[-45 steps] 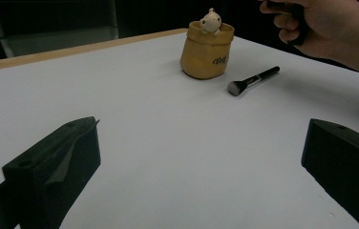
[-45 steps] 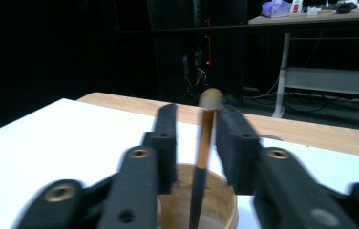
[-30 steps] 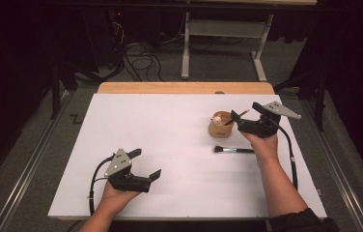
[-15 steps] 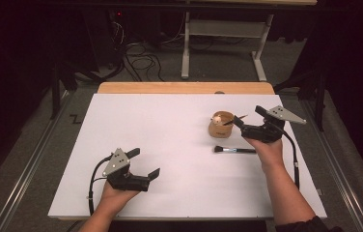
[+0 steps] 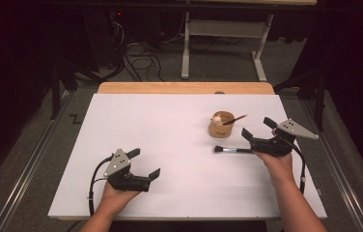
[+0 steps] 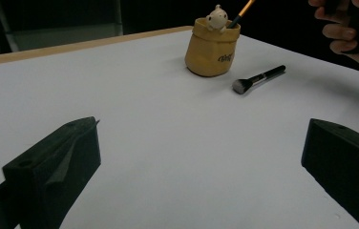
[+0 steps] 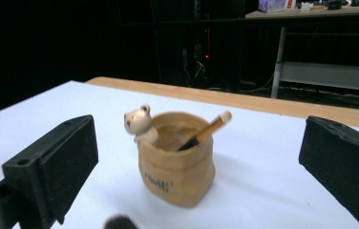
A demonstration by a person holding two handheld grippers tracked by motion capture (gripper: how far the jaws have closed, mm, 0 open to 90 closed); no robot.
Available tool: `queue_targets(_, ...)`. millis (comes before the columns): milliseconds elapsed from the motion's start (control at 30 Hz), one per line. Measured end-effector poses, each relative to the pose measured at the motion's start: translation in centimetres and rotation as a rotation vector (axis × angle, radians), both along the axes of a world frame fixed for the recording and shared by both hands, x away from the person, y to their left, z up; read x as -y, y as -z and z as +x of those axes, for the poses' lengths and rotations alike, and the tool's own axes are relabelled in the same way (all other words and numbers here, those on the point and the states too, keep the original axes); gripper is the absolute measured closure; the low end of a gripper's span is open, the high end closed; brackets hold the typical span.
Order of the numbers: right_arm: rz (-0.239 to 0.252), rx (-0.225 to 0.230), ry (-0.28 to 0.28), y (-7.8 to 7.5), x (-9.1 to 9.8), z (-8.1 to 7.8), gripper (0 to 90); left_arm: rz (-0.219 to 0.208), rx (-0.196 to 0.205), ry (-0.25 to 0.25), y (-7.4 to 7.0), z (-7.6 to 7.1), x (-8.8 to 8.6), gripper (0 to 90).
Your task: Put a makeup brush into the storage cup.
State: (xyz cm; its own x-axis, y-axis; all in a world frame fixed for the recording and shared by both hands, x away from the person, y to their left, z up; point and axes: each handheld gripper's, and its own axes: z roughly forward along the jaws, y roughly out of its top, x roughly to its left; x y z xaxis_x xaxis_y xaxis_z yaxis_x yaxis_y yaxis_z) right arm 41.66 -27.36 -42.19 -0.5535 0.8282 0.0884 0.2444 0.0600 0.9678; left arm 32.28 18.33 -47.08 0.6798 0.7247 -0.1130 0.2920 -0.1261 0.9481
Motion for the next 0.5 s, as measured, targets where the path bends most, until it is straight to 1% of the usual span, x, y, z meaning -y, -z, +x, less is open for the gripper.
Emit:
queue_targets(67, -0.012, -0.007, -0.002, 0.2, 0.4, -0.7, 0.3, 0.004, -0.002, -0.002, 0.0, 0.1, 0.0, 0.1)
queue_targets(100, -0.016, -0.001, -0.003, 0.3, 0.6, -1.0, 0.3, 0.002, -0.003, -0.004, 0.0, 0.1, 0.0, 0.1)
queue_targets(233, -0.03, -0.004, -0.007, 0.9, 1.3, -2.4, 0.3, 0.001, 0.0, -0.009, 0.1, 0.1, -0.1, 0.1)
queue_targets(300, -0.031, -0.015, -0.01, 1.2, 1.6, -3.2, 0.3, 0.004, 0.003, -0.014, 0.1, 0.1, -0.2, 0.1)
queue_targets(400, -0.029, -0.007, -0.008, 2.1, 2.1, -4.7, 0.3, 0.005, -0.004, -0.018, 0.2, 0.2, -0.2, 0.1)
queue_targets(433, -0.039, -0.005, -0.012, 2.5, 2.2, -5.1, 0.3, 0.004, -0.004, -0.018, 0.2, 0.2, -0.2, 0.1)
queue_targets(467, -0.061, -0.009, -0.017, 2.7, 2.3, -5.5, 0.3, 0.004, -0.003, -0.015, 0.2, 0.2, -0.2, 0.1)
queue_targets(500, -0.069, -0.01, -0.016, 2.8, 2.3, -6.0, 0.3, 0.006, -0.002, -0.016, 0.3, 0.3, -0.1, 0.1)
